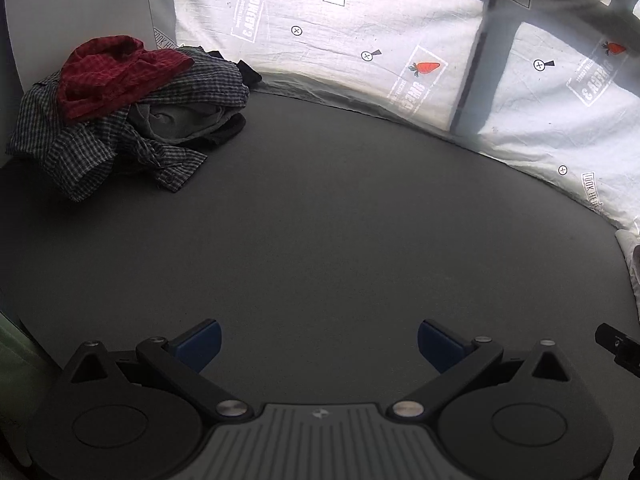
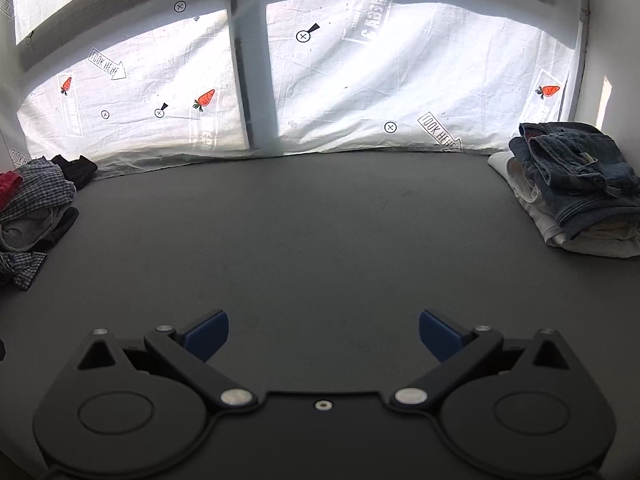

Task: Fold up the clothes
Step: 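Move both tools toward the clothes pile and reach for the red checked shorts, then grasp the red checked shorts with the right gripper and pull them off the pile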

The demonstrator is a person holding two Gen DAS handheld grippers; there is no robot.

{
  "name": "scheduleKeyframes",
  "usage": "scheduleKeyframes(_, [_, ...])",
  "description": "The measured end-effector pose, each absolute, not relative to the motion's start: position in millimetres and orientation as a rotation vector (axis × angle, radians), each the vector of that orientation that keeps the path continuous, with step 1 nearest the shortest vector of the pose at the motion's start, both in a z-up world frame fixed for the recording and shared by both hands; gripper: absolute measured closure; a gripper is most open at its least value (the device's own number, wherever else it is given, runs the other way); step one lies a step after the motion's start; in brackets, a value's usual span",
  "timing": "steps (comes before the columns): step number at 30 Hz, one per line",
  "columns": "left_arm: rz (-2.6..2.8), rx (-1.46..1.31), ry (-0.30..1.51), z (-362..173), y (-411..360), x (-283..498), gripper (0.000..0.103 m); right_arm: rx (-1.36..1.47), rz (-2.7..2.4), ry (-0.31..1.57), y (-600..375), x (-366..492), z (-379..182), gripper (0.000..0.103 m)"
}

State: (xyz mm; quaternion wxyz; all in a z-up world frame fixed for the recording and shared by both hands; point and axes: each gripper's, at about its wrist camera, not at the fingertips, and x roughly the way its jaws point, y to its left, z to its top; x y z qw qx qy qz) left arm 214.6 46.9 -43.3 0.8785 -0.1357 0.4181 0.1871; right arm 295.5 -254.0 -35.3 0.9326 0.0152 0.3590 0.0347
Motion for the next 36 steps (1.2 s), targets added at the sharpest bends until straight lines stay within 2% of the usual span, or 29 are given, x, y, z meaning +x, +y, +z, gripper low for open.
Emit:
scheduleKeyframes(6, [0.524,-0.404,0.902,-55,124,223,0.000,0.013,0.165,0.793,-195,345,-55,0.002])
scheduleKeyframes(11, [0.591,-0.520,0.915,-69,206,249,0.000,0.048,0.280,0.804,-123,389,-63,0.017])
scheduleKeyframes(13, [0.630,-0.578,0.934,-75,245,266,0.000,0.070,0.323,0.803,-83,410,-65,0.027])
scheduleKeyframes(15, [0.674,-0.668,0.934,-81,290,279,0.000,0.111,0.381,0.806,-42,432,-66,0.043])
scheduleKeyframes(16, [0.687,-0.707,0.928,-83,311,285,0.000,0.136,0.417,0.811,-20,443,-67,0.046])
scheduleKeyframes(21, [0.727,-0.834,0.912,-96,409,320,0.000,0.261,0.604,0.830,90,488,-70,0.084])
scheduleKeyframes(23, [0.753,-0.857,0.947,-103,442,336,0.000,0.327,0.708,0.845,138,505,-65,0.090])
scheduleKeyframes(28, [0.768,-0.975,0.946,-116,500,358,0.000,0.471,0.957,0.895,243,538,-64,0.088])
scheduleKeyframes(33, [0.790,-1.064,1.011,-141,532,374,0.000,0.524,1.049,0.956,318,559,-79,0.072])
scheduleKeyframes(36, [0.784,-1.081,1.033,-148,544,381,0.000,0.516,1.048,0.962,340,566,-90,0.067])
